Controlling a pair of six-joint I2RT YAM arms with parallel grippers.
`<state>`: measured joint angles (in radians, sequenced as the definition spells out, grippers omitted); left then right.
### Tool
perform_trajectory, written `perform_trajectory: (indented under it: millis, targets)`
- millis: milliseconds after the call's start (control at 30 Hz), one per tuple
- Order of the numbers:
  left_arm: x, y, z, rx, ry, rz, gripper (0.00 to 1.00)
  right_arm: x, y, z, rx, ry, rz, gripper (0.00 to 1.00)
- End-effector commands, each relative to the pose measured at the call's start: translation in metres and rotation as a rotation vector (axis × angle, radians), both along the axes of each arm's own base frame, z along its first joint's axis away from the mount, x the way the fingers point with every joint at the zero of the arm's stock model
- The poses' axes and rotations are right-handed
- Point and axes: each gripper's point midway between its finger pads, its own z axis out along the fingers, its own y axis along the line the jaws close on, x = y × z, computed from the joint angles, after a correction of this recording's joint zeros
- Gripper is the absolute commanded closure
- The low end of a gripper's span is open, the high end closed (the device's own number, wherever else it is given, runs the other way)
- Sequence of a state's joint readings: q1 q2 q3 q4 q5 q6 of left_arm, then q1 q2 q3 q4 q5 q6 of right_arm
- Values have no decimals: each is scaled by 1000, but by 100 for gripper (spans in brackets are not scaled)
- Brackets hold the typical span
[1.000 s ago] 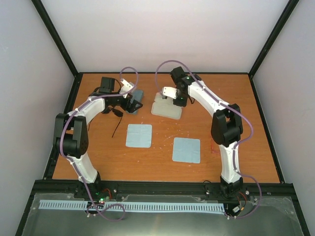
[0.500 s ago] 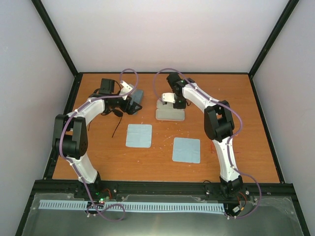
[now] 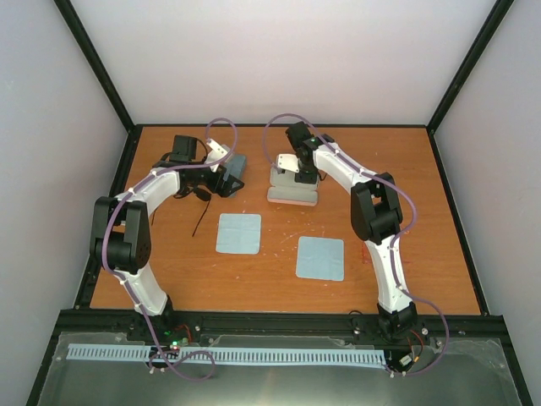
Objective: Organize the sunglasses
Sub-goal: Place the sunglasses case at the center of the board.
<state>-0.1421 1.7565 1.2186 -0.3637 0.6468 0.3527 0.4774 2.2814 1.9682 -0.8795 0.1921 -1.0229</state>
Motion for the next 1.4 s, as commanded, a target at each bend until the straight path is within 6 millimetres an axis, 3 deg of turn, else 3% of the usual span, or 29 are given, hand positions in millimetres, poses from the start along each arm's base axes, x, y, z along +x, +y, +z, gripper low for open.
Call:
perform_trajectory:
  millis: [0, 200, 367, 600, 667, 800, 1000, 1167, 1367]
  targets:
    - [2, 0, 4, -18, -4, 6, 0, 11, -2, 11, 4, -57, -47, 45]
    - [5, -2, 8, -33, -8, 8, 1, 12, 0, 36, 34, -102, -76, 41]
    - [6, -2, 13, -38, -19, 11, 1, 12, -3, 71, 94, -189, -150, 40]
    - [-4, -10, 9, -54, 15, -8, 1, 0, -16, 123, 352, -310, -401, 39]
    - [-9, -14, 6, -48, 23, -20, 1, -13, -19, 130, 449, -294, -497, 45]
    - [-21, -31, 2, -28, 25, -72, 1, -48, -23, 117, 592, -198, -659, 74]
    - [-43, -75, 4, -18, 20, -184, 1, -105, -52, 74, 681, -23, -1012, 82]
    - [-68, -116, -3, 48, 9, -271, 1, -156, -57, 40, 703, 199, -1163, 65]
    - [-86, -146, -19, 105, 44, -305, 1, -200, -63, 10, 675, 350, -1218, 60]
